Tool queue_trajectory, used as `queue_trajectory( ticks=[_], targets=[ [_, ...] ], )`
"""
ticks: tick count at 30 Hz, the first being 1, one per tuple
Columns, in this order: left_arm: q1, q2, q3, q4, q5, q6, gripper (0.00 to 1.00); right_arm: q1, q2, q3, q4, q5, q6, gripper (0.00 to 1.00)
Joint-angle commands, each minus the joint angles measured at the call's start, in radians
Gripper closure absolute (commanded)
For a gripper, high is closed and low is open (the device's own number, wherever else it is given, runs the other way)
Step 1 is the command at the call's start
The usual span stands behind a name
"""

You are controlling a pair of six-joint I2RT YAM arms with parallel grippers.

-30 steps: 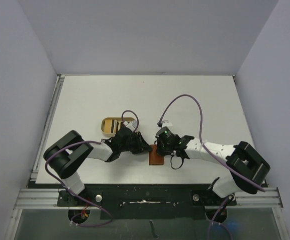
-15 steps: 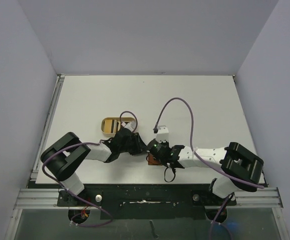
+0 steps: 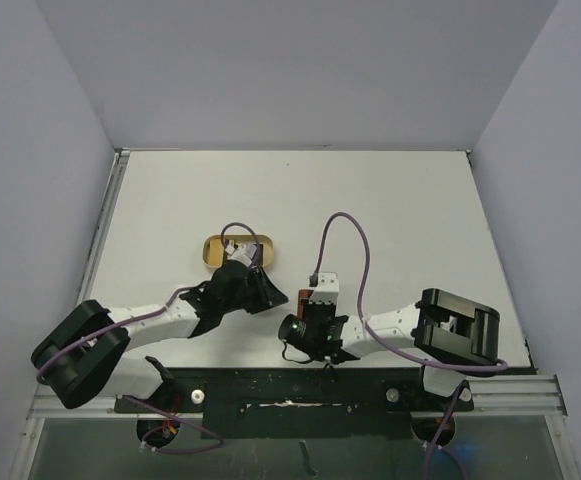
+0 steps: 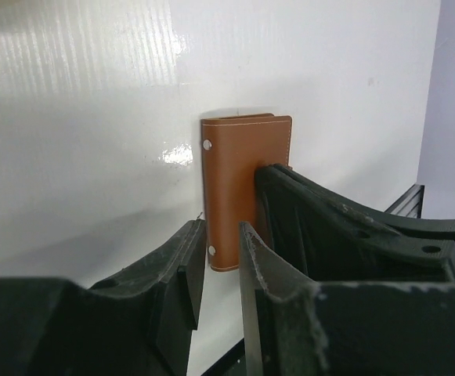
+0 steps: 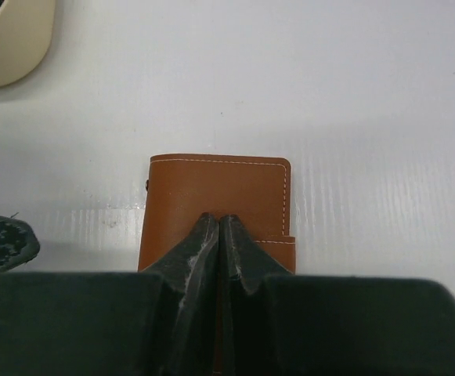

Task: Put the credit cards into the card holder
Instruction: Close the card holder at the center of the board.

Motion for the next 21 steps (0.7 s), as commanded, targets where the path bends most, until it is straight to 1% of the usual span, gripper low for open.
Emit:
queue_trajectory(
  ticks=[1,4,7,10,12,16,19,21],
  targets=[
    [-0.005,-0.075,-0.004,-0.071,-0.033,-0.011,0.78,0.027,0.053,-0.169,-0.017,-0.333,0.140,1.00],
    [-0.010,-0.126,-0.001,-0.123,-0.053,-0.033,0.78,0.043,0.018,-0.236,0.074,-0.348,0.168,1.00],
    [-0.014,-0.175,0.002,-0.180,-0.091,-0.043,0.78,0.057,0.027,-0.290,0.163,-0.347,0.169,1.00],
    [-0.014,-0.205,0.019,-0.239,-0.115,-0.055,0.78,0.093,0.058,-0.300,0.177,-0.320,0.177,1.00],
    [-0.014,-0.217,0.035,-0.283,-0.128,-0.064,0.78,0.121,0.083,-0.307,0.176,-0.307,0.214,1.00],
    [-0.021,-0.256,0.044,-0.342,-0.160,-0.067,0.78,0.195,0.148,-0.282,0.133,-0.262,0.296,1.00],
    [-0.021,-0.296,0.023,-0.361,-0.180,-0.090,0.77,0.235,0.207,-0.210,-0.001,-0.220,0.360,1.00],
    [-0.023,-0.321,0.007,-0.356,-0.178,-0.100,0.77,0.244,0.213,-0.185,-0.035,-0.209,0.361,0.98]
  ],
)
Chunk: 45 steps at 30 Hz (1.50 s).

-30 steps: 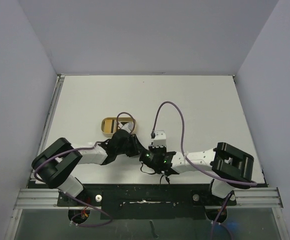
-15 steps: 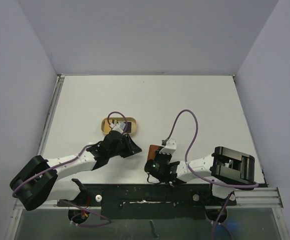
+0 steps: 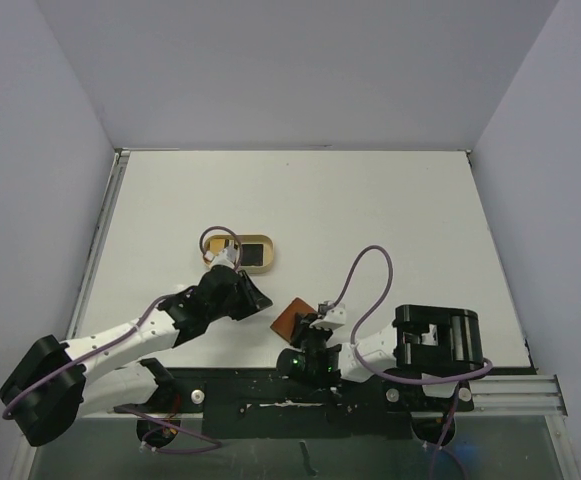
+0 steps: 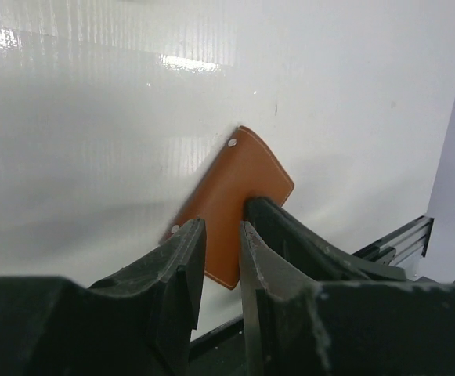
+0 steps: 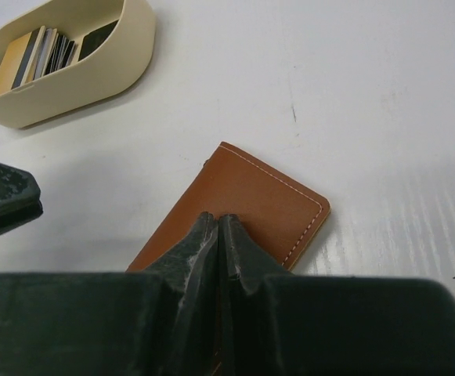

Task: Put the credit cards into the card holder
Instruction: Close the card holder at the center of the board.

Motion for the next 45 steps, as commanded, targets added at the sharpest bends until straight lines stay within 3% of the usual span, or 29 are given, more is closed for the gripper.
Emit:
queue_trajectory(
  ticks=[1,8,11,17,23,34,36,39,45],
  targets=[
    [-0.006,-0.071,0.009,-0.021,-0.039,-0.029,0.77,0.061,0.145,-0.022,-0.421,-0.377,0.051,0.95],
    [-0.020,-0.154,-0.012,-0.079,-0.038,-0.026,0.77,0.029,-0.007,0.099,-0.605,-0.341,-0.029,0.55],
    [-0.023,-0.186,-0.044,-0.081,-0.037,-0.033,0.77,-0.035,-0.113,0.118,-0.603,-0.401,-0.145,0.48],
    [-0.028,-0.195,-0.125,-0.004,0.000,-0.046,0.77,-0.142,-0.320,0.109,-0.592,-0.554,-0.329,0.44],
    [-0.066,-0.137,-0.148,0.100,0.034,-0.050,0.77,-0.151,-0.397,0.155,-0.695,-0.681,-0.335,0.49],
    [-0.104,0.006,-0.141,0.238,0.077,-0.041,0.77,-0.134,-0.452,0.244,-0.813,-0.698,-0.332,0.53],
    [-0.107,0.012,-0.139,0.248,0.078,-0.041,0.77,-0.132,-0.451,0.266,-0.856,-0.699,-0.323,0.59],
    [-0.106,0.014,-0.130,0.246,0.076,-0.035,0.77,-0.124,-0.453,0.275,-0.888,-0.704,-0.303,0.77],
    [-0.107,0.023,-0.124,0.247,0.081,-0.032,0.77,-0.123,-0.443,0.262,-0.917,-0.700,-0.265,0.88]
  ],
)
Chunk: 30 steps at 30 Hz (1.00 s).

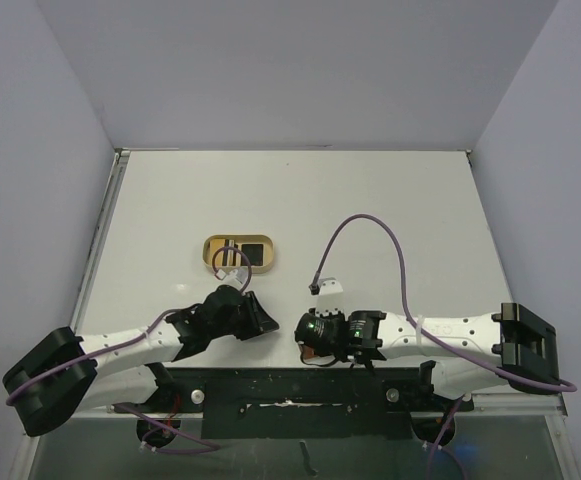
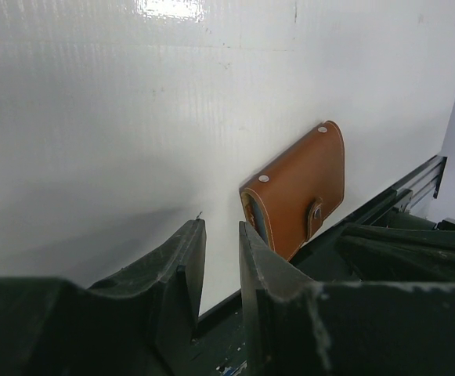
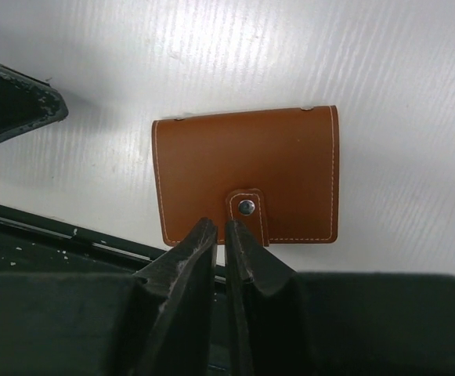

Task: Put the credit cards into the card holder
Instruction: Close the card holder at the center of the board.

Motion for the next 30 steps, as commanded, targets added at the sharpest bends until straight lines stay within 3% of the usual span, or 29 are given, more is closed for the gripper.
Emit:
queue_trajectory(
  ticks=[1,19,30],
  targets=[
    [-0.005,0.007,0.028,0.069,0.013,0.011,0.77,0.008,-0.014,0.018,-0.049,0.009,0.037,0.88],
    [-0.019,0.072,0.023,0.132,0.021,-0.001,0.77,-0.057,0.110,-0.085,0.106,-0.080,-0.005,0.89],
    [-0.056,0.149,0.024,0.198,0.018,-0.018,0.78,-0.090,0.196,-0.060,0.092,-0.126,-0.014,0.90]
  ],
)
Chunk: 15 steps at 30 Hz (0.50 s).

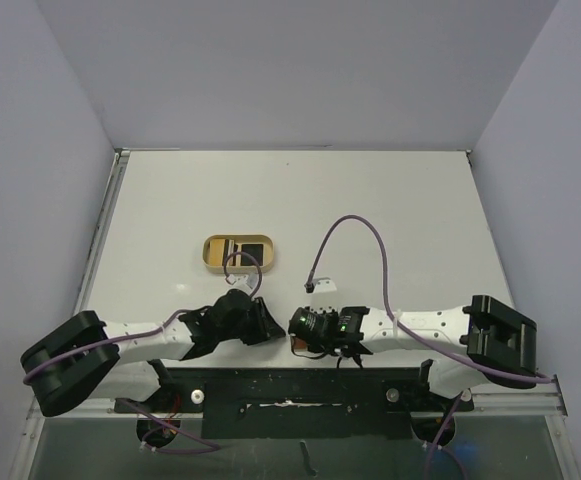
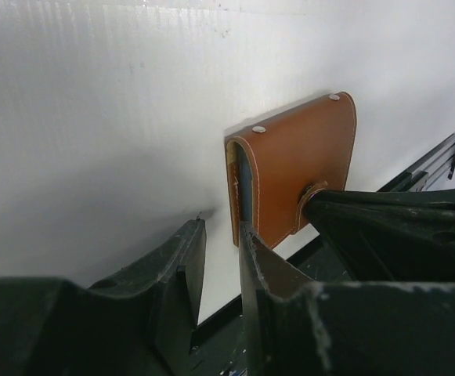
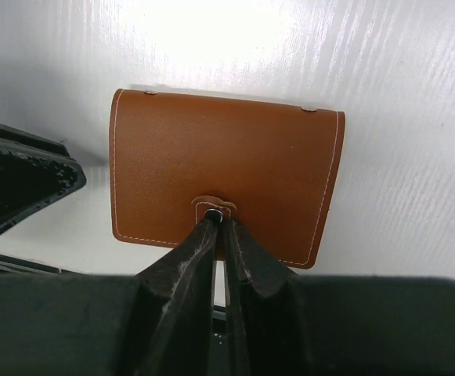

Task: Put the credit cards into the card holder
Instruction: Close the card holder at the center of the board.

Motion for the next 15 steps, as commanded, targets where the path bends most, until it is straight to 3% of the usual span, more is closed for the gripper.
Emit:
queue_trajectory(
  ticks=[1,15],
  targets=[
    [-0.009,0.033,0.025,0.104,-0.003,-0.009,0.78,-0.047,0.065,-0.033,-0.012,-0.091,-0.033,0.89],
    [0.003,0.175,0.131,0.117,-0.024,0.058,0.78,-0.283,0.129,-0.015,0.057,-0.221,-0.284,0.89]
  ],
)
